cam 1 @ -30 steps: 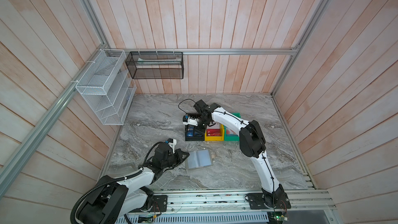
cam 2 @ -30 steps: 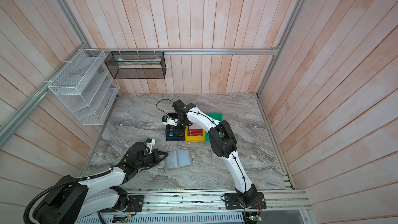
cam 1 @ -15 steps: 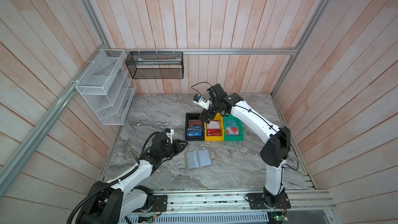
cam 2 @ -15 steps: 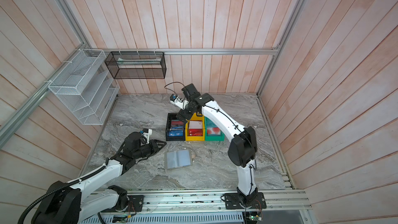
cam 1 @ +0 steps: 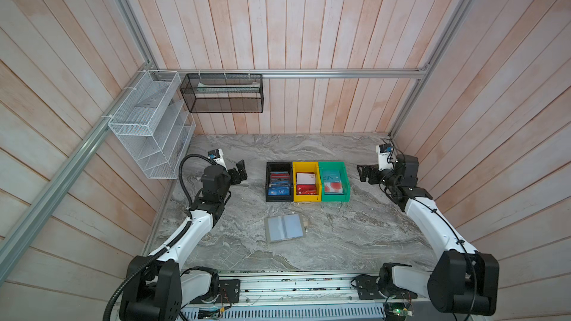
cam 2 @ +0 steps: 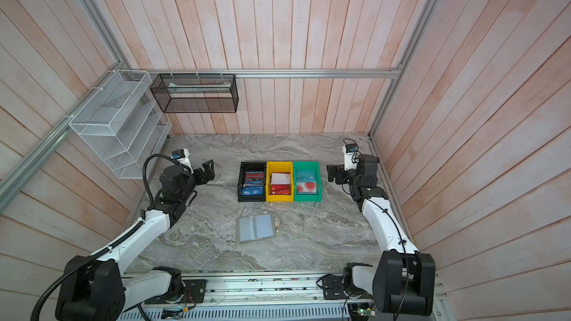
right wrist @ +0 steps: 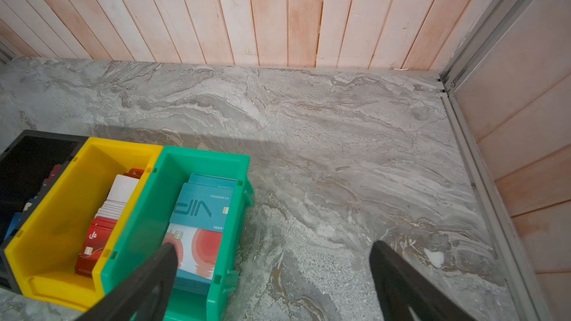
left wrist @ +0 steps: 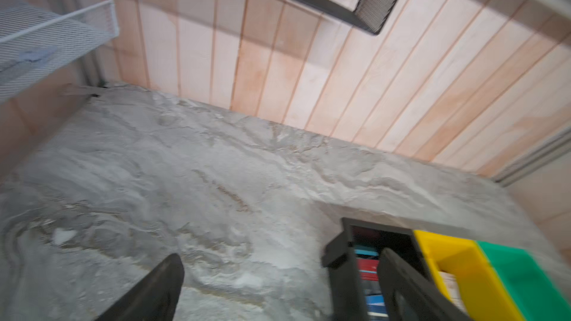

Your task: Take the credit cards out of the card holder

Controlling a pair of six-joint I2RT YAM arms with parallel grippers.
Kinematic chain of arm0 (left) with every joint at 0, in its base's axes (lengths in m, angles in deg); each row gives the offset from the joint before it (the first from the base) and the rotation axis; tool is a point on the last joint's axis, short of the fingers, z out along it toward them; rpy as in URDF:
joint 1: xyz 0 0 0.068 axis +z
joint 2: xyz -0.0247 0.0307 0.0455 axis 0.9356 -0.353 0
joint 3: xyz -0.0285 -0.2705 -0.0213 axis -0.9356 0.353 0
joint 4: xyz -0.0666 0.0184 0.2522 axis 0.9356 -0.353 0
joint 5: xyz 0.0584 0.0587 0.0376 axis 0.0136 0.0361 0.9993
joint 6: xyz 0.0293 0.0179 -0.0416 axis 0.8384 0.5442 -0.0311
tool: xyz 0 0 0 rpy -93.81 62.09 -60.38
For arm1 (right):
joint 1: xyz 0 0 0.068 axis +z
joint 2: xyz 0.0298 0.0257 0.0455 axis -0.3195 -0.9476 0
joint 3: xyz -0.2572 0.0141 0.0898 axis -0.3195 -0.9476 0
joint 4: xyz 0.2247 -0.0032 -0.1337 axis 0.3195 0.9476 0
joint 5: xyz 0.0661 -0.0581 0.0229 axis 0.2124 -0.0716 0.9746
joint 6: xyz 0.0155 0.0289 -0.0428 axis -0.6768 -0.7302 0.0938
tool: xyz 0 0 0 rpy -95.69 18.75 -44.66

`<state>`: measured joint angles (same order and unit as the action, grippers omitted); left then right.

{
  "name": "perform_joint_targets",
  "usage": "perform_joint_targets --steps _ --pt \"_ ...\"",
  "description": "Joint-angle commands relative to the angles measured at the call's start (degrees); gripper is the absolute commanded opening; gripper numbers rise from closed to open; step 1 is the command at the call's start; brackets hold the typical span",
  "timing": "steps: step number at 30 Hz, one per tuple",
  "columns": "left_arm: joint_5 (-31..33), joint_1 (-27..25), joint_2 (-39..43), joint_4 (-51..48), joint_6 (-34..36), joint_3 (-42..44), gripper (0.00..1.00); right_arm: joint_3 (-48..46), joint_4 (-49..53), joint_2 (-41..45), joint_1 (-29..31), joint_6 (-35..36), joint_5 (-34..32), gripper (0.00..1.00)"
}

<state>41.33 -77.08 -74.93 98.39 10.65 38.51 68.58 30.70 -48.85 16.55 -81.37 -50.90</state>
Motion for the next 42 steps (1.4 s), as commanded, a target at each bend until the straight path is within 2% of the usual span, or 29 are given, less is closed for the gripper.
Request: perform_joint_targets --steps 1,4,8,11,16,18,23,26,31,37,38,40,42 --pt "2.6 4.2 -3.2 15.3 5.3 5.9 1.00 -7.0 -19.0 1.8 -0.8 -2.8 -4.5 0.98" --pt "-3.0 7.6 -6.1 20.7 4.7 8.7 1.00 -15.3 -30.0 1.1 -2.0 -4.1 -6.5 0.98" --pt "-7.5 9.1 -6.8 20.2 4.9 8.2 1.00 -23.2 -42.8 -0.8 -4.1 -6.0 -7.0 0.98" --pt "-10.4 9.9 -6.9 20.1 5.2 8.1 0.99 -26.9 -50.8 -3.2 -4.4 -5.0 -6.3 0.98" --pt "-9.4 9.9 -4.0 22.9 5.3 11.5 0.99 -27.9 -57.4 -9.3 -4.5 -4.9 -4.0 0.98" --pt "-9.1 9.9 -3.4 22.6 5.7 12.1 0.99 -27.5 -59.5 -11.2 -4.4 -2.8 -1.7 0.98" --pt "-7.3 9.9 -1.4 24.5 5.5 14.7 0.97 -29.4 -69.1 -18.3 -3.4 -2.4 -2.6 0.98" --pt "-5.4 9.9 -0.2 25.6 8.0 16.5 0.97 -29.3 -68.3 -18.4 -3.4 -2.0 -2.8 0.98" --pt "-3.6 9.9 -4.6 41.9 11.2 23.4 0.97 -29.1 -67.9 -18.4 -3.2 -2.4 -4.1 0.98" --pt "-4.0 10.0 -17.5 44.7 12.7 18.2 0.97 -29.1 -67.9 -18.4 -3.3 -2.5 -4.4 0.98" --pt "-3.8 9.6 -19.2 49.1 13.5 19.1 0.97 -29.0 -67.8 -18.3 -3.2 -2.5 -4.5 0.98" --pt "-3.7 9.7 -17.6 45.5 12.9 18.6 0.99 -29.0 -67.7 -18.4 -3.3 -2.5 -4.6 0.98" --pt "-3.4 9.8 -18.4 47.4 13.0 19.0 1.00 -29.0 -67.8 -18.4 -3.2 -2.6 -4.6 0.98"
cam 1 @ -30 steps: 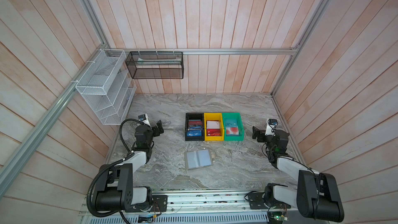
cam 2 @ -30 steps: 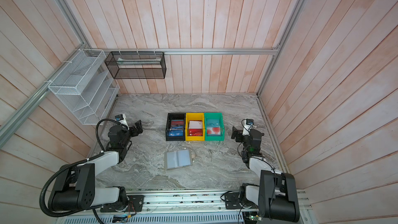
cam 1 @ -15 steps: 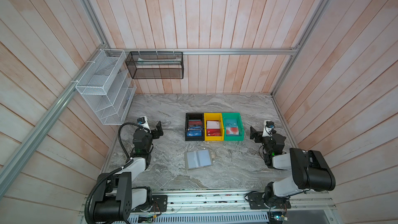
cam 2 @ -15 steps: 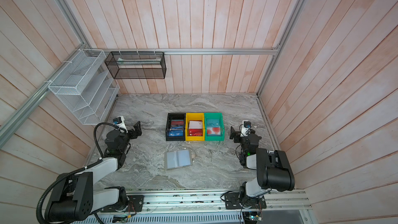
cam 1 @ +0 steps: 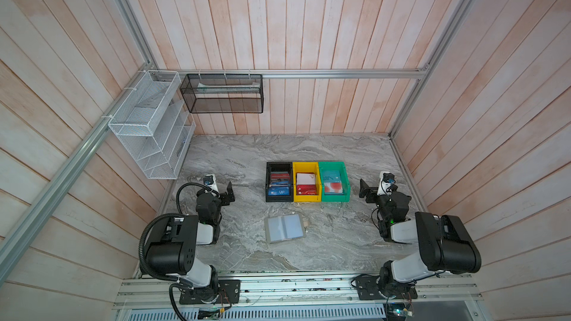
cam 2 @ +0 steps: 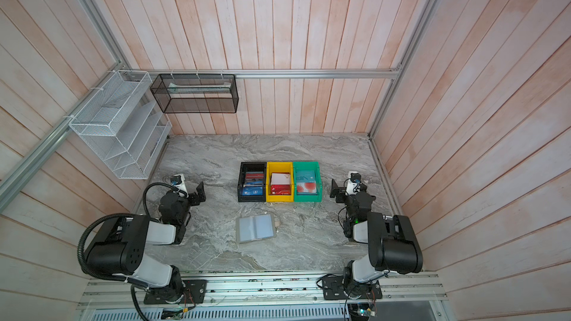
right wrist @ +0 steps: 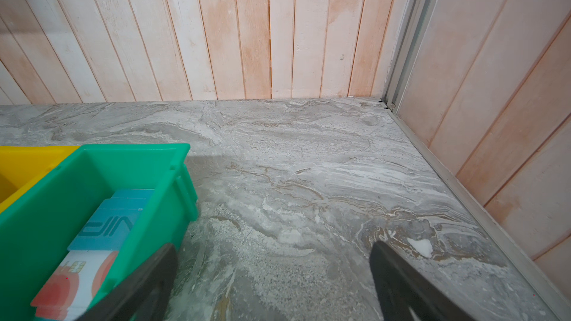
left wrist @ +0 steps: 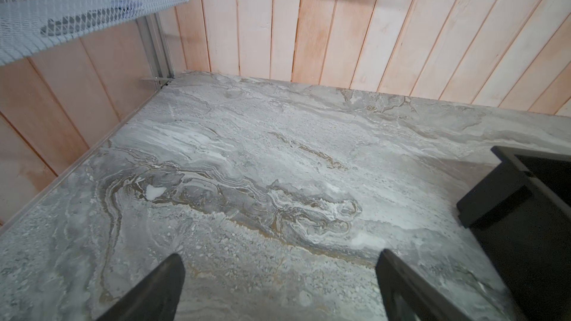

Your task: Take the credit cards out of the card holder

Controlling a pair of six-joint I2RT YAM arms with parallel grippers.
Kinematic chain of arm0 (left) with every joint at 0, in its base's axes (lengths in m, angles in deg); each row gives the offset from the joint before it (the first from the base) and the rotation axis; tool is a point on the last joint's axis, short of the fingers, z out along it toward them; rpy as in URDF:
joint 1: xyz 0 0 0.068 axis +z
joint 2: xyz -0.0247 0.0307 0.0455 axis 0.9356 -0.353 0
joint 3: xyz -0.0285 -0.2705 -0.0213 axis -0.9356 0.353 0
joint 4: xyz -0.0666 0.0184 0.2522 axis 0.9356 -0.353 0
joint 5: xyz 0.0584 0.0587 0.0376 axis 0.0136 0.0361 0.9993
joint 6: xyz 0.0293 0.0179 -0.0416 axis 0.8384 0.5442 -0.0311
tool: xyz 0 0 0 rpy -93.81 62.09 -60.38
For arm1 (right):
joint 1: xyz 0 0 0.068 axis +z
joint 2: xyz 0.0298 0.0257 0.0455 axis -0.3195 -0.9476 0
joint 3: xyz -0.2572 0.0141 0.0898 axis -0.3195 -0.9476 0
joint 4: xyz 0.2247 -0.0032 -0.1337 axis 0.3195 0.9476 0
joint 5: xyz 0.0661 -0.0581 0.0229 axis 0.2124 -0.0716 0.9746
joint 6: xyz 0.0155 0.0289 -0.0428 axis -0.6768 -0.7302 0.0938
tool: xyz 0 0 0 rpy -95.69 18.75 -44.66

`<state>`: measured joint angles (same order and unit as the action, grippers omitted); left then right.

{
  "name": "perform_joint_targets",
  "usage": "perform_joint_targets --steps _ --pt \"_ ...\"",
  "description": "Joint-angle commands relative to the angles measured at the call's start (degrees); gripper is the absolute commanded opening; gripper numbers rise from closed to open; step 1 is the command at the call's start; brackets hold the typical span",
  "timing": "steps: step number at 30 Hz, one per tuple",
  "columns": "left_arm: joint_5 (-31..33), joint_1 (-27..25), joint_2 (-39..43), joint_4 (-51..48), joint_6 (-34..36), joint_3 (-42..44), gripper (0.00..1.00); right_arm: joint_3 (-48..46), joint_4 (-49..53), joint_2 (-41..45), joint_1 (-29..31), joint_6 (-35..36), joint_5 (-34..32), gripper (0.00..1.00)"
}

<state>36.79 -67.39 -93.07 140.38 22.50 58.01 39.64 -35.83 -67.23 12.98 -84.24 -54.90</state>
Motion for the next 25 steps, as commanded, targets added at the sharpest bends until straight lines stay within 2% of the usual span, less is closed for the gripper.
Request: perform_joint_targets --steps 1,8,11,25 --pt "1.2 0.0 -0.2 5.3 1.2 -0.6 1.00 -0.1 -1.2 0.0 0.3 0.3 -0.6 0.98" --pt "1.7 -0.2 0.3 4.0 1.4 -0.9 1.00 0.0 -1.1 0.0 0.5 0.1 -1.3 0.98" --pt "3.8 -1.4 0.0 3.7 2.1 -1.2 1.00 0.1 -1.0 -0.1 0.5 0.0 -1.9 0.98" --pt "2.4 -1.0 0.2 3.4 2.0 -1.3 1.00 0.1 -1.0 0.0 0.6 0.0 -1.9 0.98"
